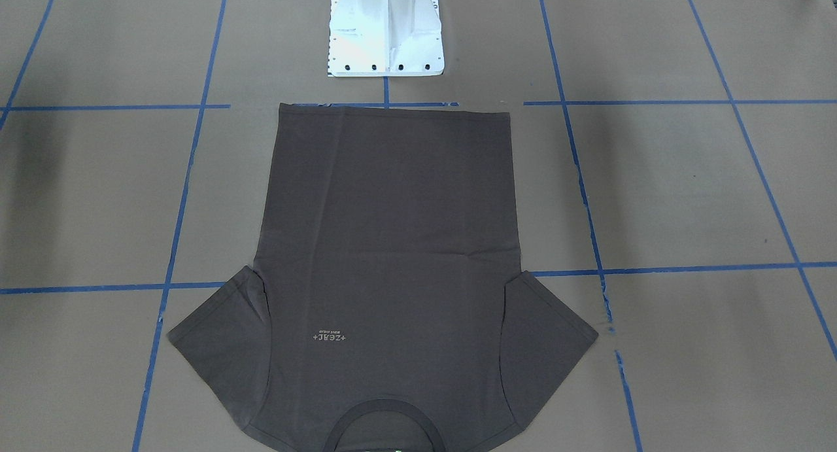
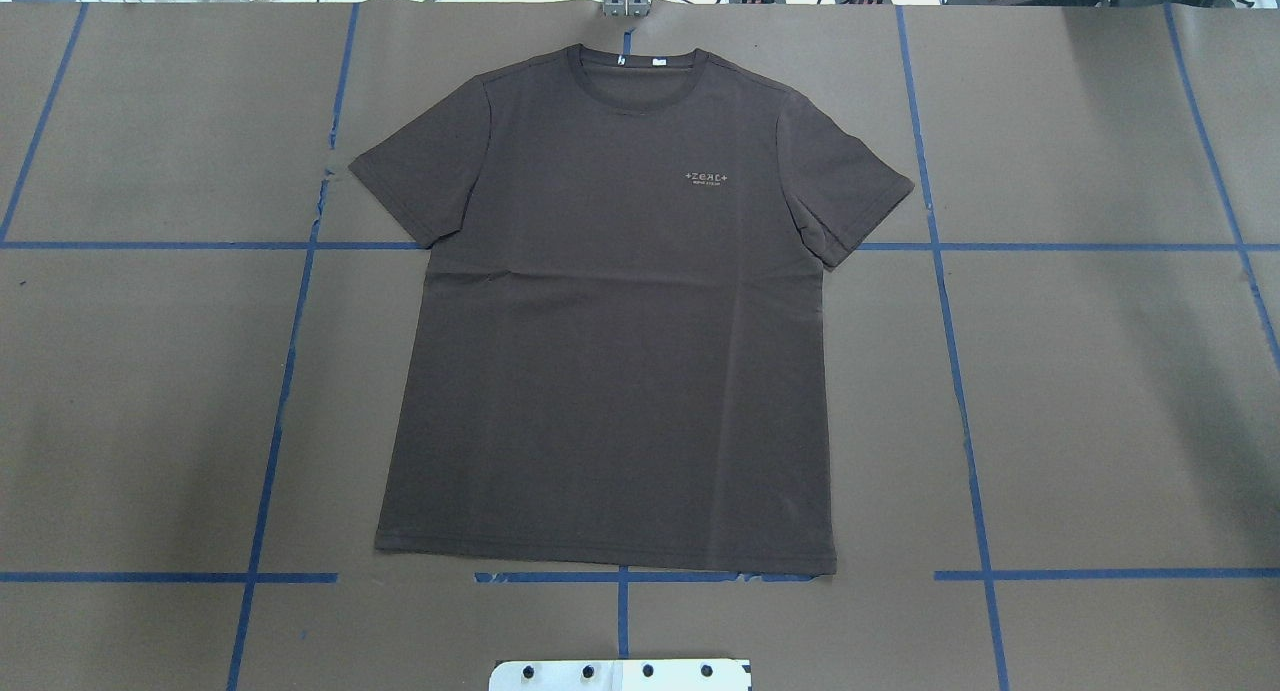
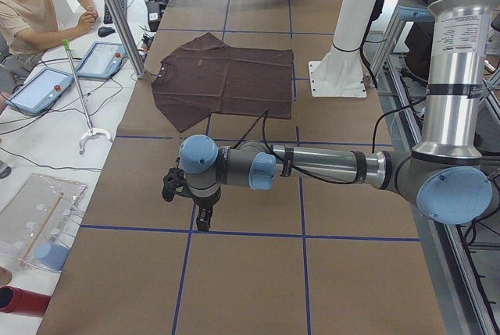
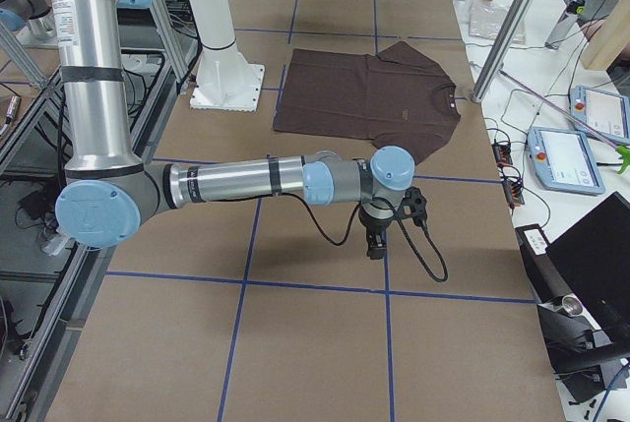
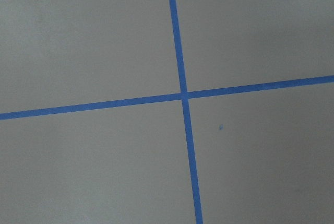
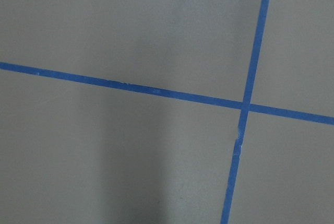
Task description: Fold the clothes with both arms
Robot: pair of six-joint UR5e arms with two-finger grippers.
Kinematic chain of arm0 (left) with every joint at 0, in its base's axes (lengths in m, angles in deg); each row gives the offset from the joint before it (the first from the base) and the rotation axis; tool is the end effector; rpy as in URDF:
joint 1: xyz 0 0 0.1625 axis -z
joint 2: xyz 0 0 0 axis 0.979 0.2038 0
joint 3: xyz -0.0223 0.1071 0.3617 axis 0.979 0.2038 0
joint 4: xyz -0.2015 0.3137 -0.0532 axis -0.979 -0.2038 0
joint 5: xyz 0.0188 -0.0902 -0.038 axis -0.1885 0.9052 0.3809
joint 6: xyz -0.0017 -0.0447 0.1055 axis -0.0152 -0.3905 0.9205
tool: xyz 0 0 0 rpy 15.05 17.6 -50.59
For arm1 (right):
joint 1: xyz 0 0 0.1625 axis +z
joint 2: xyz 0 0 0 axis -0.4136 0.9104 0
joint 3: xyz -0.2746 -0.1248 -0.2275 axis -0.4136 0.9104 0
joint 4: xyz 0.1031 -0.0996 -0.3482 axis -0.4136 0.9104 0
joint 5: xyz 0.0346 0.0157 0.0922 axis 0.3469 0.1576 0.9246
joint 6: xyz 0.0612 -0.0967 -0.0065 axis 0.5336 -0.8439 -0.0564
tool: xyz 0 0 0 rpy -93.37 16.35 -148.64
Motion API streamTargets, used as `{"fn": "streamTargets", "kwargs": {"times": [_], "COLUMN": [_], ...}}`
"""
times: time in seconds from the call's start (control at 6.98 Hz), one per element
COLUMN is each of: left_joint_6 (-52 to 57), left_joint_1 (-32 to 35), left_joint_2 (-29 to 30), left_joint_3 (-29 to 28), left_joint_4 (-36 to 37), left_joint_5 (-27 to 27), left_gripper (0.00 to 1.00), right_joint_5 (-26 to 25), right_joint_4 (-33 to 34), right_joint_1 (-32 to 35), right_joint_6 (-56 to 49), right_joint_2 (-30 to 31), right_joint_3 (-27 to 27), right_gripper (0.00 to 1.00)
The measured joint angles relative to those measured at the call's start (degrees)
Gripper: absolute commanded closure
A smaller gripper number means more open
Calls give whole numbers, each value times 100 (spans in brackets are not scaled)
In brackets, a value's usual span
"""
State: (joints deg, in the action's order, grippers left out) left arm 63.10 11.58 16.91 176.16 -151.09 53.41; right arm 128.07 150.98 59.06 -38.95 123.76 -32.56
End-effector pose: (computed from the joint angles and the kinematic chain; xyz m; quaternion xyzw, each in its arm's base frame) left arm -0.0467 -0.4596 0.5782 0.0497 0.4063 0.0205 0.9122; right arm -0.0043 -0.4800 0.5633 0.0223 -0.3967 -0.0740 0.9147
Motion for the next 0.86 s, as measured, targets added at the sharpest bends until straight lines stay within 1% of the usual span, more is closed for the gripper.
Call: {"fn": "streamTargets", "kwargs": {"times": [0.29,0.57,0.72,0.86], "left_joint_6": [3,-28,-45,-44], "left_joint_1": [39,42,36,27], "left_joint_2": [-7,7,25,43], "left_joint_3": [183,259,268,273], "left_joint_4": [22,20,5,-17], "left_joint_5": [111,92,90,109], "left_gripper": [0,0,0,0], "right_joint_5": [33,31,65,213], "right_joint_4": [1,-60,-252,-521], "right_joint_1": [0,-8,-33,-84], "right_joint_6": [8,-2,0,35], "right_joint_2": [57,90,94,89], "right_joint_3": [16,32,41,97], "right_gripper": [0,0,0,0]}}
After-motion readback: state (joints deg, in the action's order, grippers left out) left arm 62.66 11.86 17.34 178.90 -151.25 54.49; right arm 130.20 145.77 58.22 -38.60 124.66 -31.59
